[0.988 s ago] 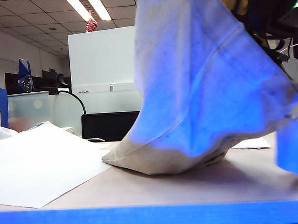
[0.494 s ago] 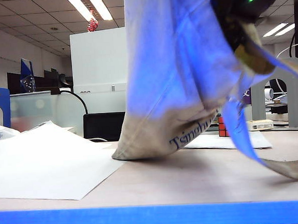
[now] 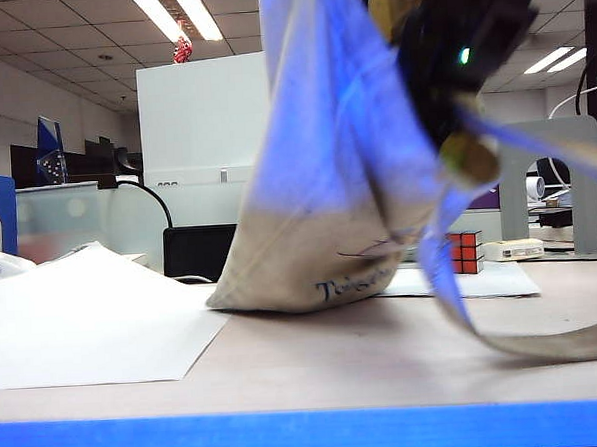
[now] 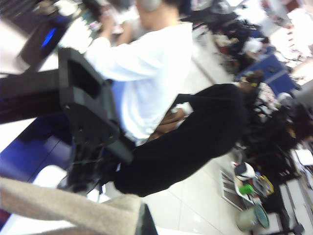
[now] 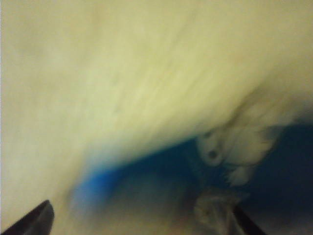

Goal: Take the glasses case out of the canvas bag and put it on the table.

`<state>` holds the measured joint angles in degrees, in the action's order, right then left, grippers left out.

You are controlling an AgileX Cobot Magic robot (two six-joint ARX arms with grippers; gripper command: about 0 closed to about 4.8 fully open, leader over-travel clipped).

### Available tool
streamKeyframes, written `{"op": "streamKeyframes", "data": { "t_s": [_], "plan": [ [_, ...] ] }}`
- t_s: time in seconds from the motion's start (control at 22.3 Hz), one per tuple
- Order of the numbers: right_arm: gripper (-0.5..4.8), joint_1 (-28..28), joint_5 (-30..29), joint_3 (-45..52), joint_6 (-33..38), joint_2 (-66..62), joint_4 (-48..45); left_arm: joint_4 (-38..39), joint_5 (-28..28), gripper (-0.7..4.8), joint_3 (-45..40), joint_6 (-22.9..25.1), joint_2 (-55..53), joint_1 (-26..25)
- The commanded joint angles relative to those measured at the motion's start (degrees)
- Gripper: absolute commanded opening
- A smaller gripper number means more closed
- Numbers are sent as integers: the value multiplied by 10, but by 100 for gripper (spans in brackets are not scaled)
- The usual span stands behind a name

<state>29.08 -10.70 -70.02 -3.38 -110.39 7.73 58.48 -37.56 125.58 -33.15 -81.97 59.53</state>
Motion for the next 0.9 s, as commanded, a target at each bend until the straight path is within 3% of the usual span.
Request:
{"op": "streamKeyframes", "data": {
  "t_s": [0.04,0.27,0.31,0.36,0.45,0.49,0.54,0.63,0.67,0.81,0.9],
  "plan": [
    [479,-3,-14,18,40,61,122,-53,-59,0,14,17,20,8],
    [479,0,10,5,12,-48,168,-53,-57,0,14,27,22,8],
    [387,0,6,5,12,-59,176,-53,-57,0,14,27,22,8],
    [160,0,-12,5,-7,-60,194,-53,-57,0,14,28,22,8],
    [106,0,-33,5,-9,-39,222,-36,-23,0,14,59,24,8],
    [26,0,-62,5,-10,5,238,-2,40,0,14,98,24,6],
    [-10,0,-64,5,-10,50,241,30,116,0,14,138,24,1],
    [-9,0,-63,5,-10,143,240,78,243,-1,14,199,17,-42],
    [-9,0,-61,5,-10,188,242,92,278,-1,12,203,10,-70],
    [-9,0,-59,5,-9,295,258,104,289,-1,-24,224,5,-174],
    [-9,0,-60,5,-10,342,300,87,353,-1,-84,235,6,-235]
  ]
}}
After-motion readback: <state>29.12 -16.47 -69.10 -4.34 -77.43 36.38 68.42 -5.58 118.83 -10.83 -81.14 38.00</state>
